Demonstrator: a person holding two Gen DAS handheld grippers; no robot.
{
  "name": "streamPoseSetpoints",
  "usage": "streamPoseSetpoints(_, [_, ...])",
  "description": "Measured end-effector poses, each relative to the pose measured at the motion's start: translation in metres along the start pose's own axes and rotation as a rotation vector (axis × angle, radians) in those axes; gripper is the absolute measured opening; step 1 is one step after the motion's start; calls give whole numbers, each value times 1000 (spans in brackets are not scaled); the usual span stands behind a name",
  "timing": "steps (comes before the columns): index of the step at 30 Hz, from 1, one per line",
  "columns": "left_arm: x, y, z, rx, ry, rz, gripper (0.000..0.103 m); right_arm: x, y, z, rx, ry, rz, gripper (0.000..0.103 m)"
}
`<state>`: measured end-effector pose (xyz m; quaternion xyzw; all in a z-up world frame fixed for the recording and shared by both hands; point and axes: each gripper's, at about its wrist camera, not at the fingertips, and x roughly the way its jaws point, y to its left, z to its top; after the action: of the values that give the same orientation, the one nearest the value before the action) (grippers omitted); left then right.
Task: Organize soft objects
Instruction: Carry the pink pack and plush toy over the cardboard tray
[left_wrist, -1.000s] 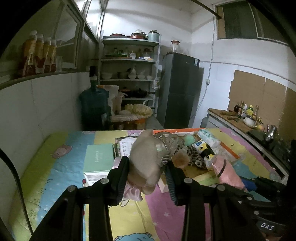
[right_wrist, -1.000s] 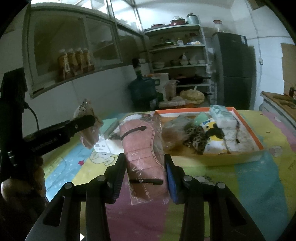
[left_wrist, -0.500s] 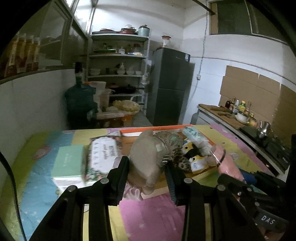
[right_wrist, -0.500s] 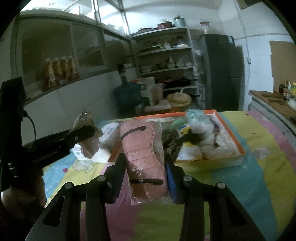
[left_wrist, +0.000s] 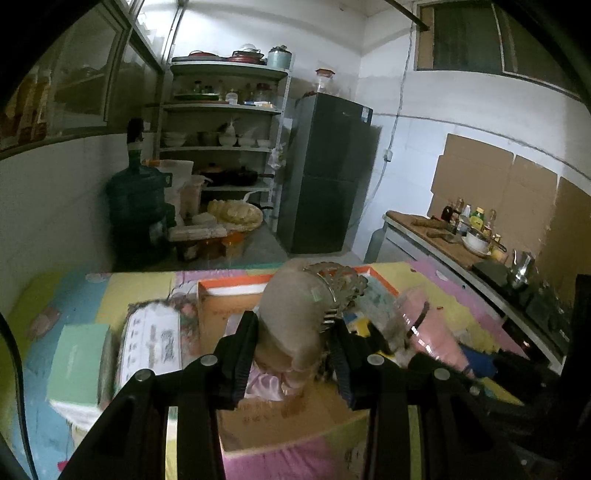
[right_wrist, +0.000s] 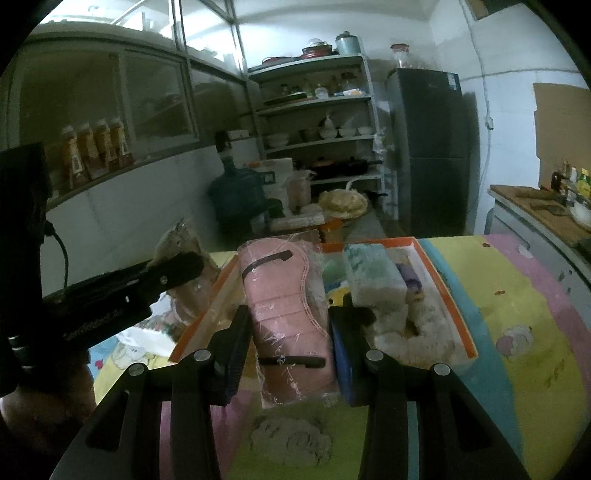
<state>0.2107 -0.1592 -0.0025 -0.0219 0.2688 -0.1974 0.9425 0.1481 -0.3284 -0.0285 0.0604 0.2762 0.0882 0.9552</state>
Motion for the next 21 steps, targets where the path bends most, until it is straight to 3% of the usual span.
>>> streamPoseSetpoints(21, [66, 3, 30, -23, 48, -11, 39, 66, -12, 16, 11, 73, -68, 42])
